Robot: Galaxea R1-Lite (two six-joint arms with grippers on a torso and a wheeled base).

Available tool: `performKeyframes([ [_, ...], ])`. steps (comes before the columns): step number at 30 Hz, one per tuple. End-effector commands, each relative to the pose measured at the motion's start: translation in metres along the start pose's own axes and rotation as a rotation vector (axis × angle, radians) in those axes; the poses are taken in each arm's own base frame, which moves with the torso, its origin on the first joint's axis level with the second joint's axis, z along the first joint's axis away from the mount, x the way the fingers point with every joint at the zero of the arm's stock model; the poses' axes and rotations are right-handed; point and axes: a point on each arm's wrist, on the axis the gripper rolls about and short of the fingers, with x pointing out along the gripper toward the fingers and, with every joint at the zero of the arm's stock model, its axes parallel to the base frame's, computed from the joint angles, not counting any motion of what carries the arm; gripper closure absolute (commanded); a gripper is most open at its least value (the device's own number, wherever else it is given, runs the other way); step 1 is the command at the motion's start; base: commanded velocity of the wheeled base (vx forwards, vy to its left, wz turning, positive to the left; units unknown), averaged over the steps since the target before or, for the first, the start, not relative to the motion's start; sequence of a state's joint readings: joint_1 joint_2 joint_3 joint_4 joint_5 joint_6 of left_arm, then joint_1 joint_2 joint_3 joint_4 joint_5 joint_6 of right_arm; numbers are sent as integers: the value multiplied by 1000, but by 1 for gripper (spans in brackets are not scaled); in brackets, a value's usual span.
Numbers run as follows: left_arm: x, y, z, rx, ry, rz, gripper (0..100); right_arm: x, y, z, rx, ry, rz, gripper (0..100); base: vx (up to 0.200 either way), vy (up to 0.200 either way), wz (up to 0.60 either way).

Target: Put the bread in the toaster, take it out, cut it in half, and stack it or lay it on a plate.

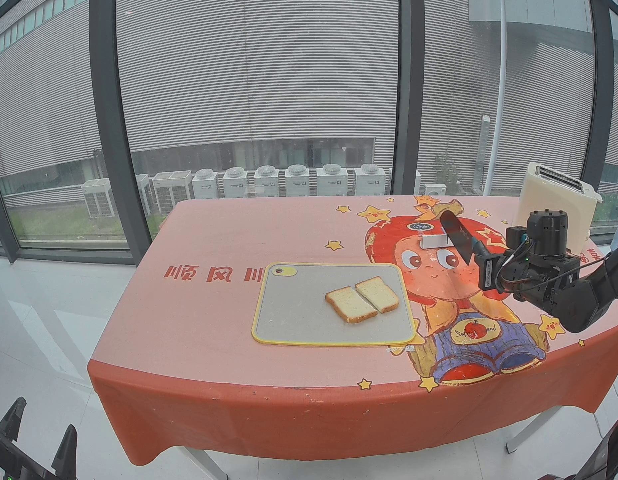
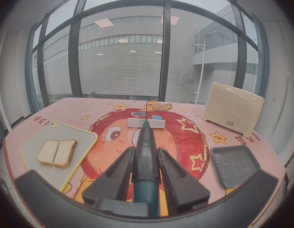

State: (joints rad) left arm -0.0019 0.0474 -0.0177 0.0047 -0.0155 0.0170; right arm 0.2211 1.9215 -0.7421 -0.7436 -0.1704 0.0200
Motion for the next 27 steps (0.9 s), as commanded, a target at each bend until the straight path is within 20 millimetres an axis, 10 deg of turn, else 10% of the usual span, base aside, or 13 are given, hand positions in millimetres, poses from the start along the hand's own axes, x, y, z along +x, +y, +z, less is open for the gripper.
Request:
performKeyframes([
  [1,1,0,-5,0,19,0,0,1,1,-1,-1,3,1,100,0,0,0],
  [27,1,0,-5,0,19,0,0,1,2,-6,-9,24,2,100,0,0,0],
])
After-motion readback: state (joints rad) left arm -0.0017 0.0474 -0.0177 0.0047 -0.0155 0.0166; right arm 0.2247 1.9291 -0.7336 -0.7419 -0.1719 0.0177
